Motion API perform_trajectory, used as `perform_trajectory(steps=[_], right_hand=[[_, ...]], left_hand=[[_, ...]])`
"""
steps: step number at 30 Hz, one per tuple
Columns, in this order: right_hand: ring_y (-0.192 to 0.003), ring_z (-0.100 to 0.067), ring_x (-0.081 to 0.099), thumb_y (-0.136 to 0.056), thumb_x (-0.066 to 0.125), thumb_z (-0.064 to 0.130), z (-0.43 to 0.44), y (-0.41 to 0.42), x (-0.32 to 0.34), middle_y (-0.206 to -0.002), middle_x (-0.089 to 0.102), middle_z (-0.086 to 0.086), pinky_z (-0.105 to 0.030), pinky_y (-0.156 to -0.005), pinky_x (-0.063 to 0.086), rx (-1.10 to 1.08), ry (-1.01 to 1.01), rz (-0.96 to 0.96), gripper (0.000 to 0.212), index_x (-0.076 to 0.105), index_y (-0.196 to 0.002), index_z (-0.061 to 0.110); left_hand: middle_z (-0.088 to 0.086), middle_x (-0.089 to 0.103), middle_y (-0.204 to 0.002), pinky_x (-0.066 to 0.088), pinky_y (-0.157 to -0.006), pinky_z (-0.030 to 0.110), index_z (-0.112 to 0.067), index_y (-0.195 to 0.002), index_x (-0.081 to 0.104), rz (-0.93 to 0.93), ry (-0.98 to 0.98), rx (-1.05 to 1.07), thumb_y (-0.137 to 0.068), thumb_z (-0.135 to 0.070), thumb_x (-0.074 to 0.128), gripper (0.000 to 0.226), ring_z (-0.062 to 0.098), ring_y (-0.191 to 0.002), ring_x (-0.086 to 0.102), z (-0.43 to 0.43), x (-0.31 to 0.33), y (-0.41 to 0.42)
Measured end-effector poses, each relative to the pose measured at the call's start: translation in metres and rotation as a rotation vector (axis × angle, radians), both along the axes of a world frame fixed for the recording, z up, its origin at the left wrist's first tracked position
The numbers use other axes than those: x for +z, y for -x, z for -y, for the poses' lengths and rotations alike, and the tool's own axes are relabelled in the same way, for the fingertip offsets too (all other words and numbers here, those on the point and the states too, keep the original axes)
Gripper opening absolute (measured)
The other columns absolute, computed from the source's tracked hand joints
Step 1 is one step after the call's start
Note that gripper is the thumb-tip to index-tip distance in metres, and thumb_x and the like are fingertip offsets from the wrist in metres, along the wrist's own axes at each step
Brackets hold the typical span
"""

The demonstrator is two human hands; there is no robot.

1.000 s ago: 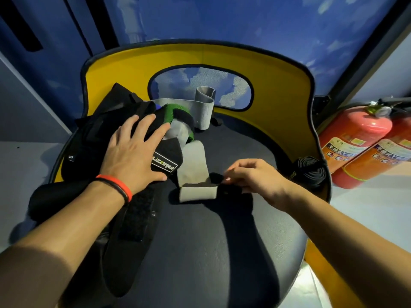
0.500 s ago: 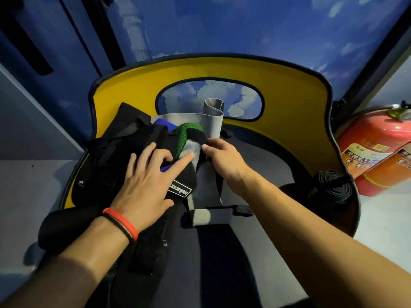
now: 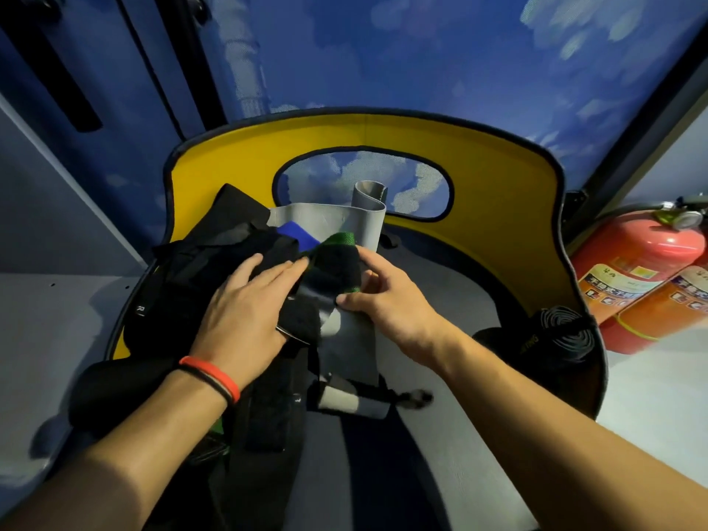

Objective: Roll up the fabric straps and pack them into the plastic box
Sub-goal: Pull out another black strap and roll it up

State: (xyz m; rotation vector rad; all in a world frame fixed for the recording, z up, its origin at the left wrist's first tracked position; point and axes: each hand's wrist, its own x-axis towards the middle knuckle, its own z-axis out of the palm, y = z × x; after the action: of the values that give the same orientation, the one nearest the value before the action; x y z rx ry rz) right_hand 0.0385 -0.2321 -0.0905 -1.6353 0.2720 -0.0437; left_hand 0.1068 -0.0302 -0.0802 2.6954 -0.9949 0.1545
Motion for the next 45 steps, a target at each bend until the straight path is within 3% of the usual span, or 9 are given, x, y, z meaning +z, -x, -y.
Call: perform_trajectory(steps=[4,10,14,19,24,28,34,40,45], right_hand=[[-0.074,-0.009,0.051,-0.089,0.073,0.009,-0.007,0.011,0.011,-0.076,0.053,-0.004,-0.032,-0.076,0.047,-0.096,0.096,0.072,0.054,0.06,-0.133,0.038],[-0.085,-0.002,0.066,-0.095,0.07,0.021,0.012,0.036,0.042,-0.098,0.069,0.005,-0.021,-0.083,0.052,-0.312,-0.025,0.099,0.027,0.069,-0.121,0.028],[-0.102,0.001,0.068,-0.092,0.068,0.045,0.028,0.055,0.052,-0.11,0.074,0.016,-0.032,-0.101,0.05,-0.215,-0.008,-0.049,0.031,0.068,-0.122,0.036],[-0.101,-0.003,0.07,-0.093,0.073,0.018,0.026,0.064,0.054,-0.107,0.075,0.013,-0.027,-0.091,0.053,-0.148,0.143,0.057,0.029,0.07,-0.118,0.031],[-0.096,0.003,0.067,-0.088,0.077,0.012,0.019,0.064,0.049,-0.101,0.074,0.022,-0.017,-0.087,0.052,0.029,0.245,0.074,0.036,0.07,-0.112,0.037],[-0.112,-0.004,0.065,-0.084,0.079,0.025,0.001,0.066,0.031,-0.12,0.069,0.018,-0.039,-0.103,0.052,0.257,0.378,-0.061,0.054,0.059,-0.131,0.044],[-0.12,-0.003,0.05,-0.089,0.073,0.045,-0.007,0.062,0.024,-0.133,0.054,0.013,-0.025,-0.103,0.044,0.141,0.771,0.013,0.054,0.055,-0.138,0.031],[-0.133,-0.016,0.042,-0.087,0.071,0.047,-0.008,0.058,0.021,-0.144,0.044,0.008,-0.025,-0.105,0.036,-0.193,0.869,0.174,0.063,0.044,-0.141,0.027],[-0.141,-0.01,0.036,-0.081,0.072,0.041,-0.018,0.048,0.022,-0.147,0.046,0.011,-0.045,-0.121,0.018,0.247,1.065,0.226,0.077,0.039,-0.15,0.038]], left_hand=[[0.005,0.069,-0.128,0.046,-0.101,0.031,-0.02,-0.12,0.074,-0.095,0.342,0.073,-0.074,0.01,0.07,0.055,0.023,-0.127,0.058,0.003,-0.006,-0.001],[-0.006,0.071,-0.074,0.045,-0.061,0.017,-0.018,-0.087,0.076,-0.307,0.679,0.164,-0.073,0.0,0.083,0.024,0.009,-0.07,0.065,0.023,0.014,-0.006],[-0.008,0.078,-0.089,0.053,-0.082,0.026,-0.029,-0.084,0.077,-0.667,1.001,0.167,-0.073,-0.002,0.086,0.03,0.008,-0.089,0.073,0.039,0.023,-0.005],[0.016,0.075,-0.109,0.051,-0.103,0.049,-0.007,-0.106,0.074,-0.913,1.237,0.172,-0.06,0.002,0.081,0.048,0.035,-0.11,0.068,0.04,0.018,-0.005],[0.013,0.075,-0.112,0.051,-0.103,0.046,-0.003,-0.118,0.068,-0.941,1.141,0.207,-0.061,-0.004,0.079,0.058,0.03,-0.11,0.069,0.016,0.03,-0.018],[-0.017,0.075,-0.075,0.052,-0.066,0.016,-0.022,-0.093,0.072,-0.653,0.846,0.26,-0.068,-0.004,0.085,0.033,0.0,-0.076,0.07,-0.014,0.043,-0.033],[-0.014,0.07,-0.069,0.049,-0.054,0.011,-0.017,-0.091,0.071,-0.548,0.857,0.496,-0.079,-0.003,0.082,0.021,0.008,-0.071,0.06,-0.04,0.024,-0.053],[0.003,0.071,-0.101,0.053,-0.089,0.037,-0.024,-0.11,0.068,-0.434,0.772,0.643,-0.075,-0.02,0.088,0.04,0.029,-0.103,0.068,-0.054,0.016,-0.061],[0.008,0.036,-0.151,0.034,-0.116,0.051,-0.032,-0.154,0.033,-0.077,0.431,0.367,-0.073,-0.021,0.089,0.099,0.034,-0.138,0.036,-0.051,0.029,-0.045]])
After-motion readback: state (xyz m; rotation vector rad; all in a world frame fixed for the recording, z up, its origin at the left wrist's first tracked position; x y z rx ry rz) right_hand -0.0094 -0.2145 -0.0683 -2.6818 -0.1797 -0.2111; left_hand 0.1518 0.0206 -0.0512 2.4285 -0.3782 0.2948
